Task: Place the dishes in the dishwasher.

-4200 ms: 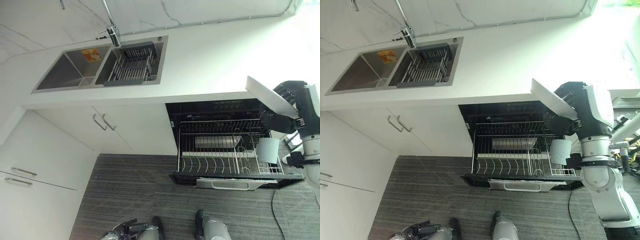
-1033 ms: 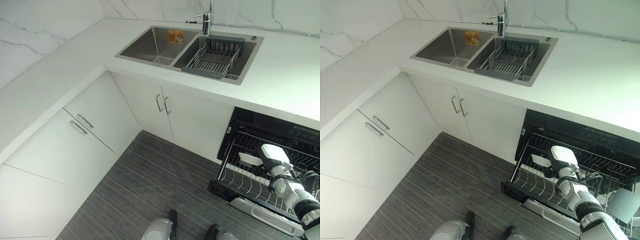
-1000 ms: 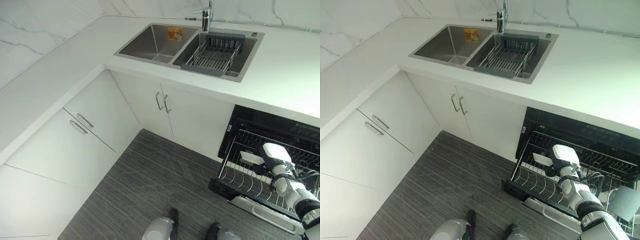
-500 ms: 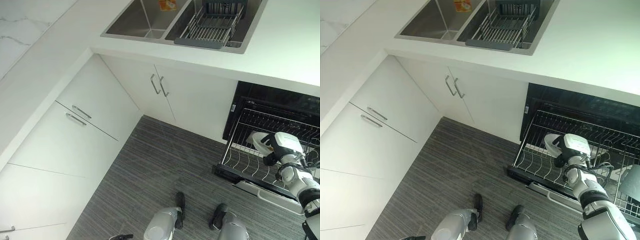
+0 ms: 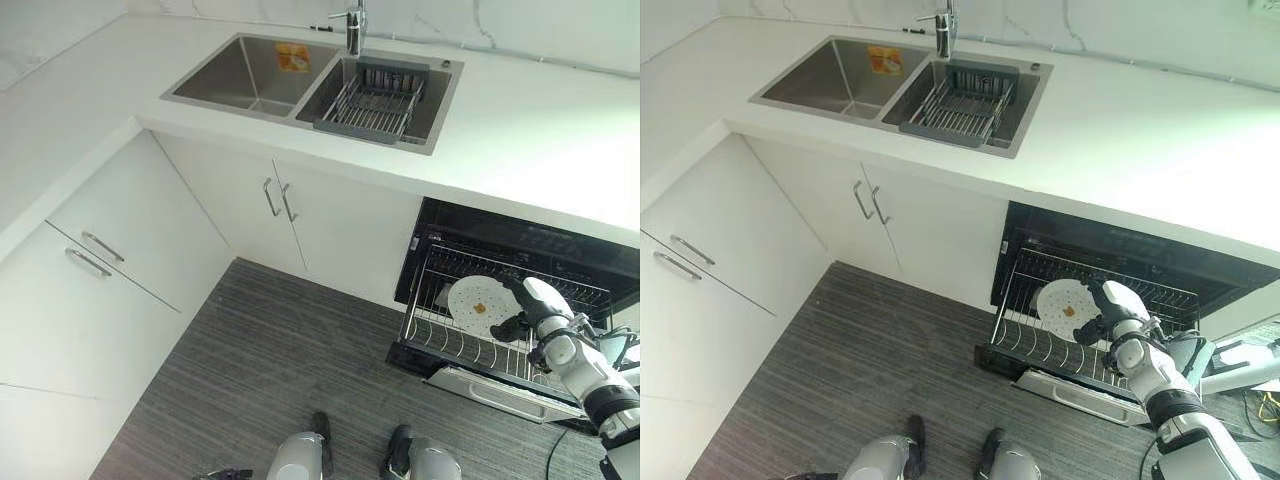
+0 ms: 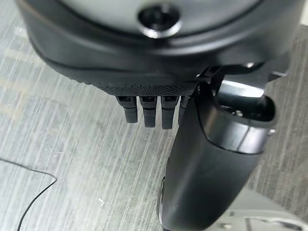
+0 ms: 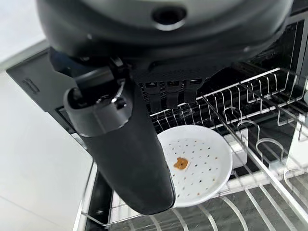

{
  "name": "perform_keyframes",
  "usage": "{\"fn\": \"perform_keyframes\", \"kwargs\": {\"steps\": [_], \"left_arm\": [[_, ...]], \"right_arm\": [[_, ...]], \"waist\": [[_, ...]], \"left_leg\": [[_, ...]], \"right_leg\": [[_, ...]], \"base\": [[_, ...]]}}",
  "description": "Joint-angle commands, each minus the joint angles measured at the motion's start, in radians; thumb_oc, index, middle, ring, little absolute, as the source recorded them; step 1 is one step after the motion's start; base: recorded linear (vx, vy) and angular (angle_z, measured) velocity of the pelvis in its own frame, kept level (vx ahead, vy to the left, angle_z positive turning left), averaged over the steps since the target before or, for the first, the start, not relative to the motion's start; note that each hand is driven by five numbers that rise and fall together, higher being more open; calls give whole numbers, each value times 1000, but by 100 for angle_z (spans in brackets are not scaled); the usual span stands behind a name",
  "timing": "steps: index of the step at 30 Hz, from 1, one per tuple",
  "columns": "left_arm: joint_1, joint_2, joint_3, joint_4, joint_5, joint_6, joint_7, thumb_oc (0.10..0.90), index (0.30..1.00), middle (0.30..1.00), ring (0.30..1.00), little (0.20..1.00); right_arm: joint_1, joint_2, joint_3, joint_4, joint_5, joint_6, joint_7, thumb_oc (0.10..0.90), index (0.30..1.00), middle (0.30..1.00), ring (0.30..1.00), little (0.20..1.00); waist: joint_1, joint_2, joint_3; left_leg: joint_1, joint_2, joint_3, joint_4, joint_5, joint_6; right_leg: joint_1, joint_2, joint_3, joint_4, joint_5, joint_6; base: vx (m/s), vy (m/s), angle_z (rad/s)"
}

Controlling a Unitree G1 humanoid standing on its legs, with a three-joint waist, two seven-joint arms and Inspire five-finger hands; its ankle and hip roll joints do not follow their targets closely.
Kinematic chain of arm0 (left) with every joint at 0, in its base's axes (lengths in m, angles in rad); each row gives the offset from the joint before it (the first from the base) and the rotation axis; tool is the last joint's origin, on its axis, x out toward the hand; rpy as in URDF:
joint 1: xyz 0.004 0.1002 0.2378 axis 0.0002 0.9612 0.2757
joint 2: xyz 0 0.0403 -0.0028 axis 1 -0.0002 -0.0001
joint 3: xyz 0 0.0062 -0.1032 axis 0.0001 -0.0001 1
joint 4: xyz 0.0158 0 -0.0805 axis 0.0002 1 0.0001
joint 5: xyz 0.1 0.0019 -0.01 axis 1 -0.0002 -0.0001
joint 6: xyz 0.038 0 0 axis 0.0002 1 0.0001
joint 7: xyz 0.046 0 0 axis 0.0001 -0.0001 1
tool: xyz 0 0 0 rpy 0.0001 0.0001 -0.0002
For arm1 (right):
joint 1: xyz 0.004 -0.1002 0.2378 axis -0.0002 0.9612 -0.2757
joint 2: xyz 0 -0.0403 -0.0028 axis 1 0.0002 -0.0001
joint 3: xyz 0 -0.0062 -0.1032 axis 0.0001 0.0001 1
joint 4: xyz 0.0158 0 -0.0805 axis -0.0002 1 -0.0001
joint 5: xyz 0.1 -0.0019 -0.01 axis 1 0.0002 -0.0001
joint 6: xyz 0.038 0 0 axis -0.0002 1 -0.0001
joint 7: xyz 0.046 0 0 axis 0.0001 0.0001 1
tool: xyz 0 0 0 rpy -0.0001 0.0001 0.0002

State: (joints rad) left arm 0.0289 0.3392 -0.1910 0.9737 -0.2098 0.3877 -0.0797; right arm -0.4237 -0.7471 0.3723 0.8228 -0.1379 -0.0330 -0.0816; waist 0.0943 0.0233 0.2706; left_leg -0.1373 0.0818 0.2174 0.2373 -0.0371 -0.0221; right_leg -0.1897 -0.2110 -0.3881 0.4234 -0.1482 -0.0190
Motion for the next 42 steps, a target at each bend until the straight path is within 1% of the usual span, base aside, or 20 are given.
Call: {"fn": "perform_keyframes", "kwargs": {"steps": [1, 2, 4, 7, 8, 9, 11, 13, 14, 17, 20, 21, 26, 30, 31, 33, 35, 39, 41, 42], "left_arm": [[41, 55, -24, 35, 68, 38, -24, 800, 900, 900, 900, 900], [39, 56, -14, 36, 78, 47, -29, 800, 900, 900, 900, 900], [38, 55, -6, 37, 87, 48, -32, 800, 900, 900, 900, 900], [28, 48, 22, 54, 110, 45, -40, 800, 900, 900, 900, 900], [26, 48, 25, 55, 113, 46, -41, 800, 900, 900, 900, 900], [23, 41, 38, 69, 114, 40, -39, 800, 900, 900, 900, 900], [24, 28, 53, 88, 118, 26, -36, 800, 900, 900, 900, 900], [23, 12, 65, 118, 113, 5, -29, 800, 900, 900, 900, 900], [23, -2, 75, 140, 114, -11, -21, 800, 900, 900, 900, 900], [33, -27, 87, 182, 123, -46, -9, 800, 900, 900, 900, 900], [38, -39, 92, 208, 125, -72, -5, 800, 900, 900, 900, 900], [40, -46, 97, 215, 132, -81, -2, 800, 900, 900, 900, 900], [54, -53, 98, 231, 125, -120, 8, 800, 900, 900, 900, 900], [70, -53, 102, 233, 126, -145, 6, 800, 900, 900, 900, 900], [81, -56, 77, 148, 107, -77, 20, 800, 900, 900, 900, 900], [96, -48, 57, 73, 94, -25, 29, 800, 900, 900, 900, 900], [106, -39, 59, 45, 102, -8, 25, 800, 900, 900, 900, 900], [92, -27, 57, 41, 105, 17, 21, 800, 900, 900, 900, 900], [82, -25, 53, 49, 101, 23, 24, 800, 900, 900, 900, 900], [65, -23, 45, 64, 98, 33, 29, 800, 900, 900, 900, 900]], "right_arm": [[-43, -43, -89, -74, 125, 58, 26, 800, 900, 900, 900, 900], [-28, -52, -118, -144, 158, 104, 70, 800, 900, 900, 900, 900], [-18, -55, -137, -185, 186, 124, 118, 800, 900, 900, 900, 900], [35, -58, -195, -326, 244, 203, 247, 800, 900, 900, 900, 900], [47, -59, -207, -346, 260, 208, 249, 800, 900, 900, 900, 900], [92, -49, -262, -437, 303, 238, 251, 800, 900, 900, 900, 900], [141, -26, -331, -525, 348, 258, 240, 800, 900, 900, 900, 900], [198, 10, -404, -618, 420, 263, 234, 800, 900, 900, 900, 900], [240, 52, -449, -675, 449, 260, 215, 800, 900, 900, 900, 900], [316, 114, -525, -783, 509, 230, 188, 800, 900, 900, 900, 900], [360, 157, -558, -830, 555, 229, 179, 800, 900, 900, 900, 900], [384, 183, -574, -851, 567, 240, 174, 800, 900, 900, 900, 900], [441, 212, -594, -908, 570, 263, 202, 800, 900, 900, 900, 900], [495, 234, -582, -946, 579, 324, 236, 800, 900, 900, 900, 900], [519, 230, -563, -953, 589, 384, 242, 800, 900, 900, 900, 900], [537, 229, -556, -955, 605, 456, 245, 800, 900, 900, 900, 900], [554, 225, -540, -941, 613, 512, 280, 800, 900, 900, 900, 900], [563, 226, -492, -861, 581, 533, 318, 800, 900, 900, 900, 900], [559, 235, -473, -828, 577, 542, 306, 800, 900, 900, 900, 900], [545, 248, -440, -759, 582, 546, 277, 800, 900, 900, 900, 900]], "waist": [[-4, -17, -37], [-15, -29, -41], [-20, -35, -43], [-46, -52, -49], [-49, -54, -50], [-69, -61, -54], [-95, -64, -59], [-122, -66, -64], [-144, -66, -67], [-184, -64, -74], [-207, -63, -78], [-225, -61, -79], [-256, -58, -79], [-276, -60, -77], [-275, -56, -74], [-271, -53, -75], [-265, -52, -78], [-256, -56, -81], [-253, -58, -82], [-243, -59, -85]], "left_leg": [[1, 77, -17, 63, -155, -72], [11, 81, -7, 63, -160, -72], [18, 82, -1, 63, -164, -71], [33, 88, 14, 63, -172, -68], [35, 89, 17, 63, -173, -68], [45, 93, 26, 63, -178, -65], [54, 97, 38, 63, -183, -63], [64, 100, 54, 63, -191, -59], [72, 102, 68, 63, -197, -57], [84, 105, 96, 63, -207, -53], [91, 107, 113, 63, -212, -51], [94, 108, 122, 63, -215, -50], [103, 113, 148, 63, -218, -49], [108, 117, 168, 63, -218, -49], [109, 111, 166, 63, -218, -47], [108, 106, 159, 63, -219, -45], [106, 104, 155, 63, -217, -44], [102, 104, 148, 63, -213, -47], [100, 103, 145, 63, -212, -48], [97, 103, 137, 63, -210, -50]], "right_leg": [[78, -21, 60, -123, -11, 176], [80, -18, 65, -123, -9, 179], [81, -16, 67, -123, -8, 180], [81, -11, 82, -123, -7, 183], [81, -10, 84, -123, -7, 183], [80, -6, 97, -123, -6, 184], [78, -1, 112, -123, -6, 185], [74, 4, 129, -123, -6, 186], [70, 8, 142, -123, -5, 187], [63, 16, 170, -123, -7, 188], [58, 23, 189, -123, -7, 188], [55, 29, 202, -123, -9, 187], [46, 40, 232, -123, -7, 186], [40, 47, 250, -123, -5, 185], [40, 48, 253, -123, -2, 186], [40, 50, 259, -123, -1, 186], [40, 50, 260, -123, -1, 186], [42, 48, 251, -123, -3, 183], [43, 48, 247, -123, -4, 183], [48, 47, 239, -123, -7, 182]], "base": [[10, 62, -14], [9, 71, -20], [5, 50, -25], [6, 46, -19], [8, 51, -28], [13, 48, -23], [14, 56, -18], [10, 62, -45], [14, 62, -34], [15, 52, -39], [9, 41, -38], [10, 46, -29], [8, 37, -22], [0, 22, -17], [5, 26, -19], [8, 8, -5], [9, -8, 2], [14, -34, 1], [11, -28, 0], [21, -55, 4]]}}
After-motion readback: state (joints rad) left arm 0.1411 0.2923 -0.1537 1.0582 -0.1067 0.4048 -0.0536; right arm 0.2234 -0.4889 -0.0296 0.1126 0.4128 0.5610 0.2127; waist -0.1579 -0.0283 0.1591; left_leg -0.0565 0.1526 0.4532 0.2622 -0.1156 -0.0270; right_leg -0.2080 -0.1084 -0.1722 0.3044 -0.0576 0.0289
